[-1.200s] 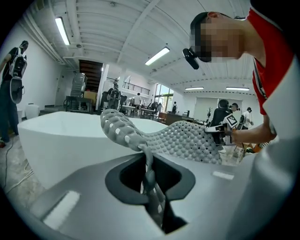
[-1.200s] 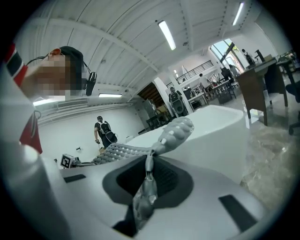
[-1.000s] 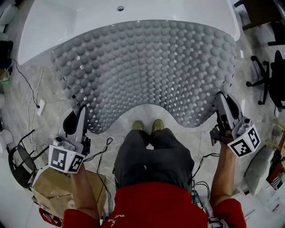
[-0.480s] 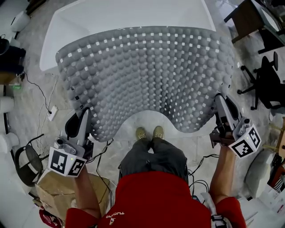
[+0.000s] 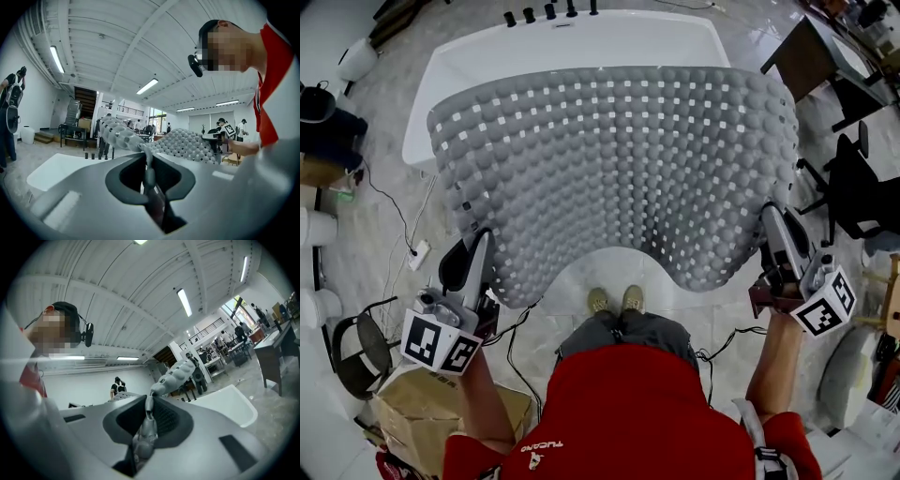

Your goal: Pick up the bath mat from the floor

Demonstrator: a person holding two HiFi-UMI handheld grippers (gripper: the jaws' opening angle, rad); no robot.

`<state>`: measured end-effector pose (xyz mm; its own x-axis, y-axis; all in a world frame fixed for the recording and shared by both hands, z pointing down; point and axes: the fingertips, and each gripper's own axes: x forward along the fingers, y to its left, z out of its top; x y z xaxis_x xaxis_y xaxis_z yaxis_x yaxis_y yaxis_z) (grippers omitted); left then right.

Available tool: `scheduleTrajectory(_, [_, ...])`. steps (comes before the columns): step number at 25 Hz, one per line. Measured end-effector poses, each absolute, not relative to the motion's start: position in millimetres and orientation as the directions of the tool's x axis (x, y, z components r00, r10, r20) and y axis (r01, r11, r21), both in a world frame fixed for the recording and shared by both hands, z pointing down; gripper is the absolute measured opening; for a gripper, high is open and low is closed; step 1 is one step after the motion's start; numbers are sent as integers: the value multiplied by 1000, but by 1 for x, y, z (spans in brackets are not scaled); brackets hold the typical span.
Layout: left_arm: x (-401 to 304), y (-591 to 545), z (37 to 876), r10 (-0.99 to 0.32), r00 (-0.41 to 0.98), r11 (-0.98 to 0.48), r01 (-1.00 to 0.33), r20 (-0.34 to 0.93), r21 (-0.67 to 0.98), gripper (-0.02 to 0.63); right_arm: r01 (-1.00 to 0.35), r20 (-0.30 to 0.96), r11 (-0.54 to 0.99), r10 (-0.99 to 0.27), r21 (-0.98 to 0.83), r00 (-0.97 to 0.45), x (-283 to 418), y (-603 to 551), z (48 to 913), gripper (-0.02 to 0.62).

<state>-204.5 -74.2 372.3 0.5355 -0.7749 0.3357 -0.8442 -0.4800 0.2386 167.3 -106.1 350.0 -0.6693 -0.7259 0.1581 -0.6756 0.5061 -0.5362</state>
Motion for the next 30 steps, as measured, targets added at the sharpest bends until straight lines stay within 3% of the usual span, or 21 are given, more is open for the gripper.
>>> scheduleTrajectory(5, [-201, -72, 485, -784, 529, -460, -846, 323, 270, 38, -669, 169, 519, -709, -531, -684, 168, -112, 452, 38])
scheduleTrajectory(30, [-205, -88, 470, -774, 573, -501, -815, 270, 292, 38, -692, 158, 532, -726, -488, -669, 157, -115, 429, 38])
